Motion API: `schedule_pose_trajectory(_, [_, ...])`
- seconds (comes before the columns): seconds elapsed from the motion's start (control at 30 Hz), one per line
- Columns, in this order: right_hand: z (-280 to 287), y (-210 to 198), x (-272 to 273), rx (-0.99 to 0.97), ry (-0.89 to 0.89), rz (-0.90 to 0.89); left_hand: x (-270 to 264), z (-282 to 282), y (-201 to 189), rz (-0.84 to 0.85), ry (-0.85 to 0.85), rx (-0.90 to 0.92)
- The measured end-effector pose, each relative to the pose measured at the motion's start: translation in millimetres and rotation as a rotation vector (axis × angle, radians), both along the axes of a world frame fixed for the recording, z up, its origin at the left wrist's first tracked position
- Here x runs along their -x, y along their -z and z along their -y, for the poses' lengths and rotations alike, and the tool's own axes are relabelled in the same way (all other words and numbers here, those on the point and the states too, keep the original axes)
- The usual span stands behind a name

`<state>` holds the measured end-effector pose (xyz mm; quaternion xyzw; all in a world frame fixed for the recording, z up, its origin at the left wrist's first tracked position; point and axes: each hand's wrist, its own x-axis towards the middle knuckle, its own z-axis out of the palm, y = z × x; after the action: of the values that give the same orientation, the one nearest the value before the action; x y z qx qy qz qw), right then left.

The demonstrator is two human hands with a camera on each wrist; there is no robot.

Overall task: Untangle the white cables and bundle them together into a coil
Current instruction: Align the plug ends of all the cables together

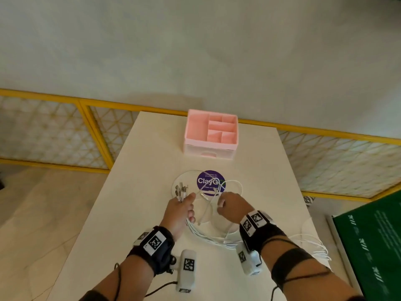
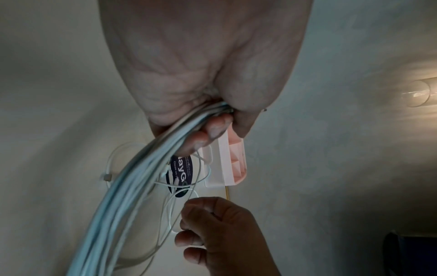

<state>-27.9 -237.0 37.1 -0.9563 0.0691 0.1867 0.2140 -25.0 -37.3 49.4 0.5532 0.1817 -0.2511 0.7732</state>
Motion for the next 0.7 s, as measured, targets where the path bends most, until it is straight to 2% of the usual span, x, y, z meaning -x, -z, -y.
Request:
schedule_pose_trajectory(0.27, [-7, 47, 38, 0.131, 0.028, -0.181, 0, 7, -3, 0.042, 0.044, 0.019])
schedule_pose_trajectory(0.4, [-12, 57, 48, 0.194, 0.040, -0.190, 3, 7, 1, 0.061, 0.064, -0.008])
schedule_pose_trajectory(0.5, [-14, 51, 46, 0.200, 0.057, -0.134, 4, 7, 3, 0.075, 0.071, -0.031])
schedule_pose_trajectory(0.6, [-12, 30, 32, 0.067, 0.122, 0.010, 1, 9, 4, 0.089, 0.084, -0.054])
schedule_pose_trajectory(0.7, [-12, 10, 18, -0.005, 0.098, 0.088, -1, 14, 2, 0.084, 0.099, -0.061])
